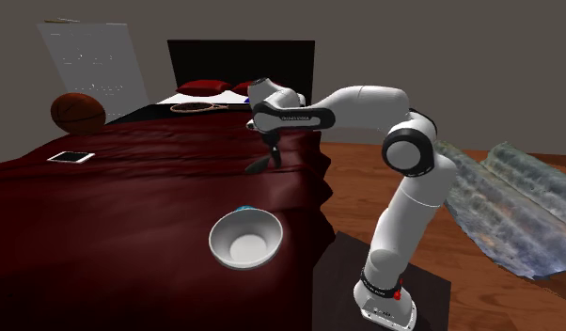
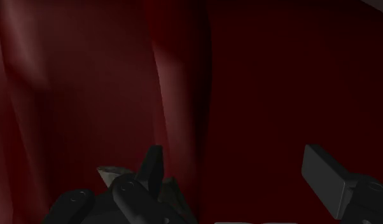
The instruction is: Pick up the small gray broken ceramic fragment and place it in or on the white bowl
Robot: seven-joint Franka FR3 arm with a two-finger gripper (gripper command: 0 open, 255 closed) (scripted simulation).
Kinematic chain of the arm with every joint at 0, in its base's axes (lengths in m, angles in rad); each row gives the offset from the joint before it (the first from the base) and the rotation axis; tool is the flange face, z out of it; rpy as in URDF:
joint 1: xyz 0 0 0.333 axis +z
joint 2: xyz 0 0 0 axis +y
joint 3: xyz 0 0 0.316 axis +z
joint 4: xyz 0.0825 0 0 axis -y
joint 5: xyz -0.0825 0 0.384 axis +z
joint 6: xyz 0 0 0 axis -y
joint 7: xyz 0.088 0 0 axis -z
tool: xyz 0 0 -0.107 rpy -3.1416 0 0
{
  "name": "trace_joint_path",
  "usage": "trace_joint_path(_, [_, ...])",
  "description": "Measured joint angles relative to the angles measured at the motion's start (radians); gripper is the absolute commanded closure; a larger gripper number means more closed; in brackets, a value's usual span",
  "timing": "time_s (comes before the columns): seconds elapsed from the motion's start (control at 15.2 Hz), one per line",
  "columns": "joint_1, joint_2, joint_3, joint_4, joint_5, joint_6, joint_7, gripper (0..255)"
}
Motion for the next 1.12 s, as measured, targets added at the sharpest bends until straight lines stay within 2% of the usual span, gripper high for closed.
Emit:
trace_joint_path(0.46, [0.026,0.253,0.019,0.289,-0.044,-0.019,-0.235,0])
trace_joint_path(1.12, [0.016,0.257,0.013,0.198,-0.052,0.081,-0.251,0])
